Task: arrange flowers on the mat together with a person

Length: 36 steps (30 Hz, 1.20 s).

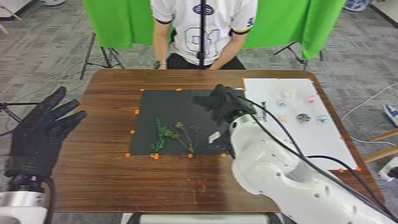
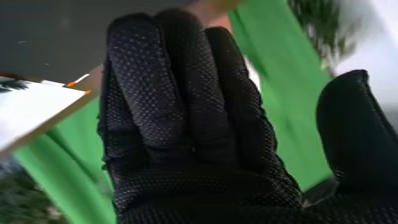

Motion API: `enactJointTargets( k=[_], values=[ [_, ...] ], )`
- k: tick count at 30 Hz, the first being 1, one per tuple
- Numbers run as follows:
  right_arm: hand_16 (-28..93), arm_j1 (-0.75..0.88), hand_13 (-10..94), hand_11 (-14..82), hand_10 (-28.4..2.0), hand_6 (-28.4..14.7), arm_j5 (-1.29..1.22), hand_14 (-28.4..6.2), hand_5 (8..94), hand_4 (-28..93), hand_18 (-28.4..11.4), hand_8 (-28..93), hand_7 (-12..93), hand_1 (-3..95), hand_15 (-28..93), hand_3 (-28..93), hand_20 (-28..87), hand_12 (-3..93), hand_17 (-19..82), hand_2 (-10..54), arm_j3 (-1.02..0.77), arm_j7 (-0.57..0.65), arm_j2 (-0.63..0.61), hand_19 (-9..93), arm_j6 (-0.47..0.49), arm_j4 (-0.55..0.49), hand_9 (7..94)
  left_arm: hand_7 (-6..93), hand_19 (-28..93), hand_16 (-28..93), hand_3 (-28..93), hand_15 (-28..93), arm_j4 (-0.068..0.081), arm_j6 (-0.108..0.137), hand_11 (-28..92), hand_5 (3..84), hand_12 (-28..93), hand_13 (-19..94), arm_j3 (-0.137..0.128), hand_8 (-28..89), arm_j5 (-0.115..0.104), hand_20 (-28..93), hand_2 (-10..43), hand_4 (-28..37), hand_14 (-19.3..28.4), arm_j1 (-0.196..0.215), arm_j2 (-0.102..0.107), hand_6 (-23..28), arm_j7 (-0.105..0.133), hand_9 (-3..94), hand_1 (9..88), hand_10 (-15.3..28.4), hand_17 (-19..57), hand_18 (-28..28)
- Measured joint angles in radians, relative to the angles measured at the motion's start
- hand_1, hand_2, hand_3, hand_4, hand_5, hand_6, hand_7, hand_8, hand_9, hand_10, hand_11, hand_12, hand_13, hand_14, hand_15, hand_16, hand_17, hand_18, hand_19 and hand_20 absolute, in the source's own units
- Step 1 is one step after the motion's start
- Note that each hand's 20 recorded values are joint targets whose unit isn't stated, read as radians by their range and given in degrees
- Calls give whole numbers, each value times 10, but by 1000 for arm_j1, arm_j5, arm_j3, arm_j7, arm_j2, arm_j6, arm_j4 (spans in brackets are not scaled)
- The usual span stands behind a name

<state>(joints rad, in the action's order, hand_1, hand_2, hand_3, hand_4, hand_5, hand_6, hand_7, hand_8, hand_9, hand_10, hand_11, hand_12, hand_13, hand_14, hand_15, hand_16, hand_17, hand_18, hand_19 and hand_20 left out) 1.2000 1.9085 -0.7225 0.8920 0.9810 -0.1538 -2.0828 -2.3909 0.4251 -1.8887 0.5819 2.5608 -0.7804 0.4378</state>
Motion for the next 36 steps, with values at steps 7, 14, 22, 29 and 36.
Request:
enactJointTargets(
  k=[7,14,22,29,36],
  values=[
    [98,158,539,184,-215,-52,-284,-223,595,-231,-284,-120,141,188,502,669,14,149,140,111,-180,-259,-124,590,-298,-28,627,92,377,-55,747,436,4,-1,162,312,113,210,-36,-83,-17,156,80,-282,220,29,-17,36,21,300,160,141,-90,188],
    [102,270,513,182,-212,-53,-642,-222,579,-246,-284,-118,140,181,494,693,39,147,127,111,-297,-624,-230,565,-541,-25,607,91,358,-44,751,422,8,-18,156,312,118,211,-72,-83,-14,153,76,-283,218,54,-63,35,30,301,159,139,-91,182],
    [103,322,503,181,-210,-50,-983,-225,573,-252,-284,-119,140,176,497,704,69,146,123,109,-395,-775,-234,559,-479,-24,599,91,361,-37,752,429,9,-6,160,311,123,211,-77,-82,-56,161,76,-283,217,91,-59,36,79,302,164,141,-92,182],
    [103,375,497,180,-210,-49,-1022,-226,569,-254,-284,-118,139,172,496,703,85,146,118,110,-436,-774,-234,553,-435,-32,597,91,364,-39,753,429,12,13,158,311,122,211,-53,-82,-78,164,75,-283,217,95,2,37,99,302,168,141,-91,183],
    [103,402,496,179,-210,-49,-1026,-225,568,-253,-284,-118,139,167,497,707,97,146,115,109,-449,-784,-234,547,-421,-34,596,90,366,-39,756,429,17,24,158,309,122,210,-18,-82,-99,164,75,-283,217,85,33,38,115,301,172,142,-91,183]
  ],
)
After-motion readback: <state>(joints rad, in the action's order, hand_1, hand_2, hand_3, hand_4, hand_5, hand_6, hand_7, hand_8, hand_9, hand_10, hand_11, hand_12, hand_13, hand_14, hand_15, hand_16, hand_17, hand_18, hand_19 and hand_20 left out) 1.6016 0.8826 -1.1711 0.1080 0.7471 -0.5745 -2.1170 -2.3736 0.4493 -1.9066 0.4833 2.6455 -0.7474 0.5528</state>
